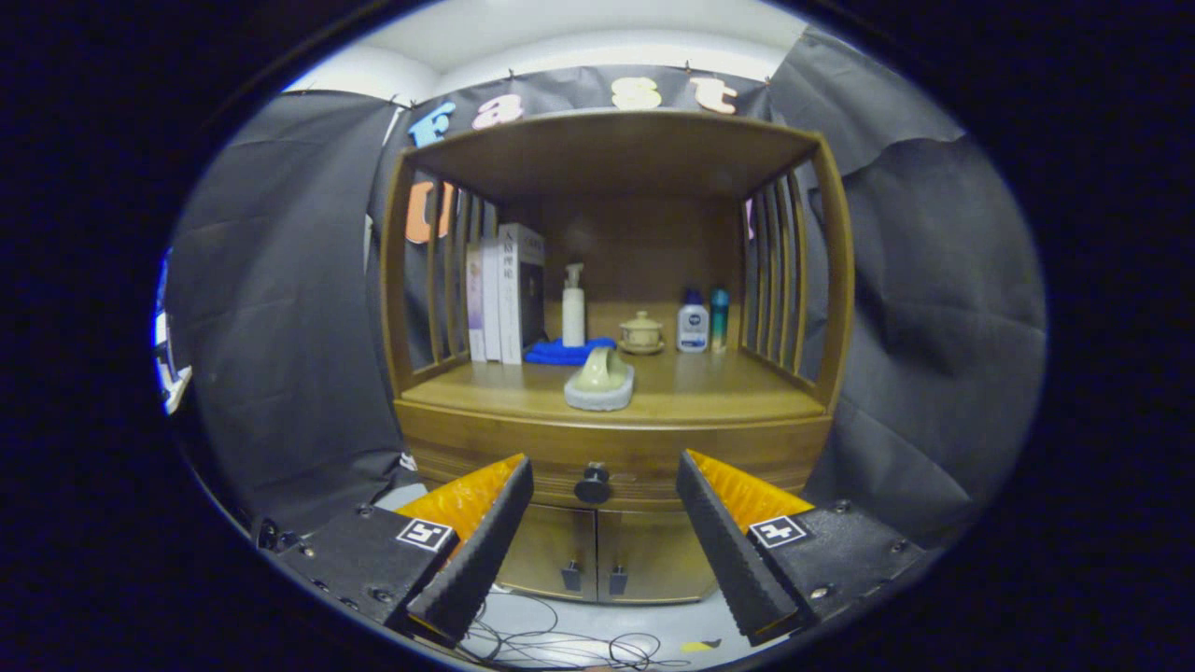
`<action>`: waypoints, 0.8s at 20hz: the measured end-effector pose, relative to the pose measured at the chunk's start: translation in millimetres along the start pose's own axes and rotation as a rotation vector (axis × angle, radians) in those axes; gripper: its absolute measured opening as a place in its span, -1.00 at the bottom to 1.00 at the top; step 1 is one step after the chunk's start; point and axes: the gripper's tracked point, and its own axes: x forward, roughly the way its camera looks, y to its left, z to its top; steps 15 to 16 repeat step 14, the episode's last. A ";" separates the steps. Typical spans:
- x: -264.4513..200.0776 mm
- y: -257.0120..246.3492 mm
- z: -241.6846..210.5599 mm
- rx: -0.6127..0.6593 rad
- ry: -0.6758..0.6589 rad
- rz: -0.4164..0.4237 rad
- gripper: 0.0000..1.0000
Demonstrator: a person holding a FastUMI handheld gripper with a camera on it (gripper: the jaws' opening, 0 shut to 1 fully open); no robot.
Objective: Pull open the drawer, take out the items inside it, and place them on the countertop above the cabinet.
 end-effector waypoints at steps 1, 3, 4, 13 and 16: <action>-12.4 2.0 4.0 0.001 -0.004 0.008 1.00; -35.6 5.9 9.0 0.006 -0.005 0.028 1.00; -49.2 9.0 15.1 0.020 -0.017 0.040 1.00; -161.6 30.7 66.8 0.057 -0.140 0.111 1.00; -170.1 31.2 71.3 0.063 -0.152 0.114 1.00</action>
